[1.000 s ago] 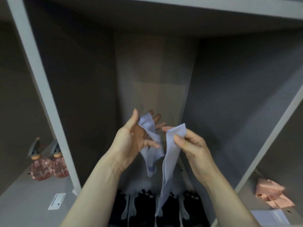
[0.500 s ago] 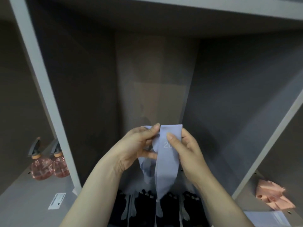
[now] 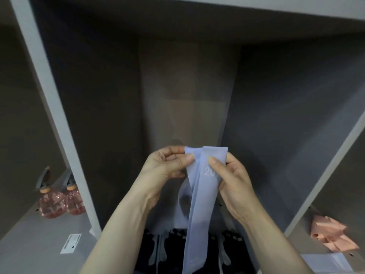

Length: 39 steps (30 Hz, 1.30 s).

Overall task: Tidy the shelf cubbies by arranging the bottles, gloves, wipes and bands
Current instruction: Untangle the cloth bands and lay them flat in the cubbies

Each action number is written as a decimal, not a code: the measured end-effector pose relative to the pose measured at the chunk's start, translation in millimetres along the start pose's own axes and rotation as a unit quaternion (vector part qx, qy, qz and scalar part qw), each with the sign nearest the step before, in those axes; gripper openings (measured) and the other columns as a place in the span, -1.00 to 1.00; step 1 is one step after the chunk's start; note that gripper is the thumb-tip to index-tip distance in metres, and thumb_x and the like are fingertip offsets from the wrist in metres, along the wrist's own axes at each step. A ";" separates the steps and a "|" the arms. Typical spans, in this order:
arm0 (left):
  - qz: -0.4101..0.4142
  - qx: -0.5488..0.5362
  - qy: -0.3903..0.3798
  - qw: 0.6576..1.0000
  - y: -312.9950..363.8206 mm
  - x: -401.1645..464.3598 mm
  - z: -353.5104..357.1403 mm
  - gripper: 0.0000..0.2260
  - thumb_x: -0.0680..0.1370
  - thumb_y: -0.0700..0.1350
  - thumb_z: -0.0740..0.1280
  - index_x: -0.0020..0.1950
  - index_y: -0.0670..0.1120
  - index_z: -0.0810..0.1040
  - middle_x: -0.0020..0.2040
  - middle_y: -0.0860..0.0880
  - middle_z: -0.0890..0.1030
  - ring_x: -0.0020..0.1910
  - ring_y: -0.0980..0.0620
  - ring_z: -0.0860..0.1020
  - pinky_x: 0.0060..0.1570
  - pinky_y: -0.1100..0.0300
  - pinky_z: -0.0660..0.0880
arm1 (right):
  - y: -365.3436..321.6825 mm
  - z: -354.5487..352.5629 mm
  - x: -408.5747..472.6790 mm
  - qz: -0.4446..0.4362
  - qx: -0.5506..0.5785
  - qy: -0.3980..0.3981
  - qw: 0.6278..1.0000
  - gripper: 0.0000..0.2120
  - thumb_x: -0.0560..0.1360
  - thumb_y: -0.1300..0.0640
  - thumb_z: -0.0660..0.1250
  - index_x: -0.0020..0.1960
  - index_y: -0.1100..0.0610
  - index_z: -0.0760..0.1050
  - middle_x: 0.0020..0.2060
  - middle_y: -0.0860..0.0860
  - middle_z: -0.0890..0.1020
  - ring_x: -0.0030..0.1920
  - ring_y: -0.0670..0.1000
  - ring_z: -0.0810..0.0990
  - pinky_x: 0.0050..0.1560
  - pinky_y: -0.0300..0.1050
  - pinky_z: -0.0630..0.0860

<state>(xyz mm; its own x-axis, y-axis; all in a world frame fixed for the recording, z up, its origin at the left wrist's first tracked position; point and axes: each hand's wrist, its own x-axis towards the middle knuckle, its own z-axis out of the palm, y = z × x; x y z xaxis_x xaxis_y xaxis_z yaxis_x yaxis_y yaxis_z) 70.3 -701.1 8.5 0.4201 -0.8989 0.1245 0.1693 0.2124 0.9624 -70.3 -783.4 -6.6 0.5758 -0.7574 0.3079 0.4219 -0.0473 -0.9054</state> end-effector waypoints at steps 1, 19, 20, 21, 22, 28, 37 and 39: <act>0.020 0.013 0.011 1.000 0.0 -0.7 1.3 -0.70 0.29 -0.16 0.55 -0.03 -0.18 0.62 -0.16 -0.12 0.68 -0.20 0.00 0.60 -0.13 0.16 0.49 | -1.0 0.6 -0.1 -0.005 -0.001 0.000 1.000 -0.68 0.41 0.00 0.42 0.07 0.17 0.61 0.00 0.21 0.67 0.01 0.17 0.63 0.07 0.07 0.54; 0.188 -0.030 0.161 0.969 5.0 5.5 8.2 -0.95 0.51 -0.24 0.36 -0.10 -0.10 0.57 -0.22 0.01 0.65 -0.20 0.07 0.57 -0.14 0.14 0.49 | -10.4 -1.1 0.3 -0.032 -0.034 0.045 0.998 -0.79 0.44 0.13 0.31 0.02 0.19 0.59 -0.11 0.12 0.72 -0.16 0.04 0.68 -0.09 -0.13 0.60; 0.180 -0.035 0.148 0.972 5.6 5.9 7.1 -0.93 0.51 -0.25 0.35 -0.06 -0.10 0.58 -0.17 -0.02 0.66 -0.16 0.05 0.59 -0.11 0.11 0.51 | -12.2 -2.3 0.5 -0.030 -0.033 0.046 0.998 -0.79 0.44 0.14 0.31 0.02 0.19 0.59 -0.11 0.13 0.72 -0.17 0.05 0.68 -0.11 -0.12 0.61; 0.171 -0.040 0.136 0.975 5.9 6.4 6.2 -0.89 0.51 -0.26 0.36 -0.01 -0.10 0.58 -0.12 -0.04 0.67 -0.13 0.03 0.61 -0.08 0.10 0.54 | -13.9 -2.8 0.5 -0.028 -0.031 0.046 0.998 -0.80 0.44 0.14 0.31 0.01 0.18 0.60 -0.12 0.13 0.72 -0.18 0.06 0.69 -0.13 -0.13 0.61; 0.164 -0.043 0.126 0.977 6.1 6.8 5.2 -0.84 0.50 -0.28 0.36 0.05 -0.11 0.57 -0.07 -0.05 0.68 -0.09 0.02 0.63 -0.05 0.09 0.56 | -15.1 -3.0 0.7 -0.028 -0.031 0.045 0.998 -0.81 0.44 0.12 0.32 0.00 0.16 0.60 -0.12 0.13 0.72 -0.18 0.05 0.69 -0.14 -0.14 0.61; 0.155 -0.009 0.109 0.982 0.4 6.7 8.0 -0.77 0.49 -0.33 0.35 0.12 -0.16 0.57 0.00 -0.15 0.67 -0.03 -0.02 0.63 -0.05 0.12 0.57 | -20.2 4.3 4.6 -0.038 -0.037 0.035 0.998 -0.81 0.37 0.09 0.39 -0.06 0.13 0.65 -0.17 0.05 0.70 -0.15 -0.03 0.64 -0.15 -0.21 0.57; 0.172 0.008 0.045 0.984 0.0 0.2 12.0 -0.77 0.50 -0.32 0.34 0.13 -0.16 0.58 0.00 -0.13 0.68 -0.03 -0.02 0.64 -0.08 0.19 0.57 | -21.5 13.3 9.1 -0.009 -0.063 0.023 0.998 -0.78 0.36 0.11 0.42 -0.05 0.20 0.67 -0.15 0.11 0.71 -0.13 0.00 0.66 -0.09 -0.17 0.58; 0.183 0.013 0.040 0.982 0.1 -0.9 11.7 -0.77 0.50 -0.33 0.34 0.14 -0.19 0.58 -0.01 -0.12 0.68 -0.03 -0.01 0.64 -0.07 0.21 0.56 | -21.0 13.9 8.7 0.003 -0.062 0.025 0.998 -0.80 0.38 0.14 0.42 -0.05 0.21 0.67 -0.14 0.14 0.72 -0.14 0.02 0.67 -0.09 -0.15 0.59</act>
<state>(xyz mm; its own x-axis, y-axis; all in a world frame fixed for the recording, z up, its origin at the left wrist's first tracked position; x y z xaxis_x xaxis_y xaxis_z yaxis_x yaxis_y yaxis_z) 59.5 -704.8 11.3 0.5166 -0.7311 0.4456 -0.0289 0.5053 0.8625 -64.4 -779.9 19.1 0.5411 -0.7896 0.2894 0.3270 -0.1195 -0.9374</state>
